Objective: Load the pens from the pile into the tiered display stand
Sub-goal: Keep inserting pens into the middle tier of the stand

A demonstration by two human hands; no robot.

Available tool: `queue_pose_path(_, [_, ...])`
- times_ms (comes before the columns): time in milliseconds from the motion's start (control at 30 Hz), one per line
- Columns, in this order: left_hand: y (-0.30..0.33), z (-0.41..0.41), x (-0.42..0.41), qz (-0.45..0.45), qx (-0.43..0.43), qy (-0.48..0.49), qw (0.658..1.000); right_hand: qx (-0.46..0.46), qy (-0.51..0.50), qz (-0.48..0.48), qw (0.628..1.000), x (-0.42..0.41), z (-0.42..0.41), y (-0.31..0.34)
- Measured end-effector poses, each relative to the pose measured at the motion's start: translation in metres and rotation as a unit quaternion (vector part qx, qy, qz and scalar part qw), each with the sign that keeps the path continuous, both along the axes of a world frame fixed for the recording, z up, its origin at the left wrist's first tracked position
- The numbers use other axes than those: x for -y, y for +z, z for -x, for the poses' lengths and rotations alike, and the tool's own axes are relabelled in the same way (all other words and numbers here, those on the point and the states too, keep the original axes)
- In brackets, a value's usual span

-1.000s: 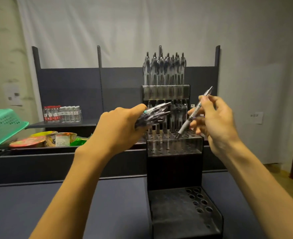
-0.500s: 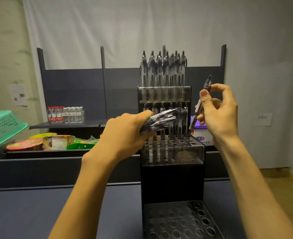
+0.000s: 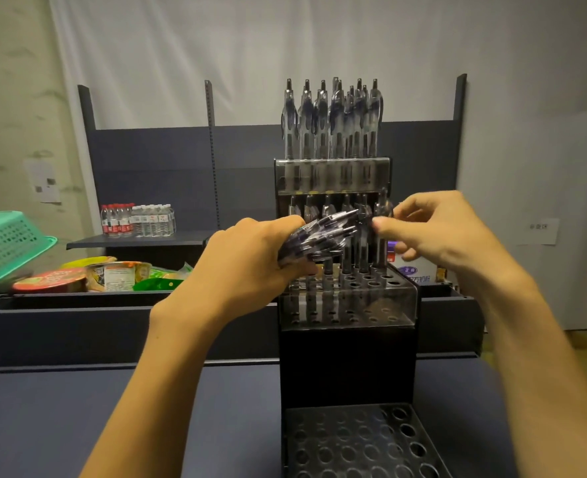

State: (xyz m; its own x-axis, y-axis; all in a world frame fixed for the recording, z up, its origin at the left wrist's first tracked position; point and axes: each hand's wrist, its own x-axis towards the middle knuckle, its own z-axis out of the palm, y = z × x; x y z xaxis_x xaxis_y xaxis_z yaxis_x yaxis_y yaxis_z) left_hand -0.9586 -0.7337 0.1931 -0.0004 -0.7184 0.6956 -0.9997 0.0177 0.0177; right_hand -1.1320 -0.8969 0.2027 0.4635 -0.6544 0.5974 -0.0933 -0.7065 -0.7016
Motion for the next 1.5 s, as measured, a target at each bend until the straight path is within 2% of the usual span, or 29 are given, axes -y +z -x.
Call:
queue_pose_path(67, [0.0, 0.001, 0.001, -0.006, -0.005, 0.004, 1.0, -0.053, 0.011, -0.02, 0.998, 0.0, 0.0, -0.001])
queue_pose_path(200, [0.0, 0.001, 0.0, 0.004, -0.003, 0.019, 1.0, -0.071, -0.016, -0.014, 0.997, -0.001, 0.006, 0.002])
queue_pose_path(333, [0.001, 0.0, -0.002, 0.019, -0.011, 0.015, 1.0, 0.004, -0.056, 0.04, 0.998, -0.011, 0.011, 0.006])
queue_pose_path(400, [0.001, 0.0, -0.003, 0.019, -0.01, 0.024, 0.999, 0.019, -0.003, 0.047, 0.999, -0.023, 0.015, 0.011])
queue_pose_path(500, [0.001, 0.001, -0.003, 0.018, -0.004, 0.031, 0.999, -0.01, 0.136, 0.026, 0.99, -0.044, 0.017, 0.015])
queue_pose_path(600, [0.0, 0.002, -0.003, 0.029, 0.019, 0.044, 0.998, -0.014, 0.189, 0.026, 0.982, -0.051, 0.012, 0.015])
queue_pose_path(700, [0.001, 0.002, -0.006, 0.043, 0.052, 0.072, 0.995, 0.004, 0.187, 0.026, 0.982, -0.048, 0.008, 0.013])
queue_pose_path(900, [0.002, 0.005, -0.006, 0.04, 0.071, 0.064, 0.995, 0.017, 0.198, 0.026, 0.98, -0.044, 0.006, 0.011])
queue_pose_path(1167, [0.002, 0.003, -0.002, 0.033, 0.032, 0.014, 0.999, 0.094, 0.179, -0.043, 0.978, -0.045, -0.002, 0.011])
queue_pose_path(1500, [0.002, -0.002, -0.002, 0.033, -0.009, -0.011, 0.999, 0.146, 0.171, -0.046, 0.973, -0.05, -0.011, 0.01])
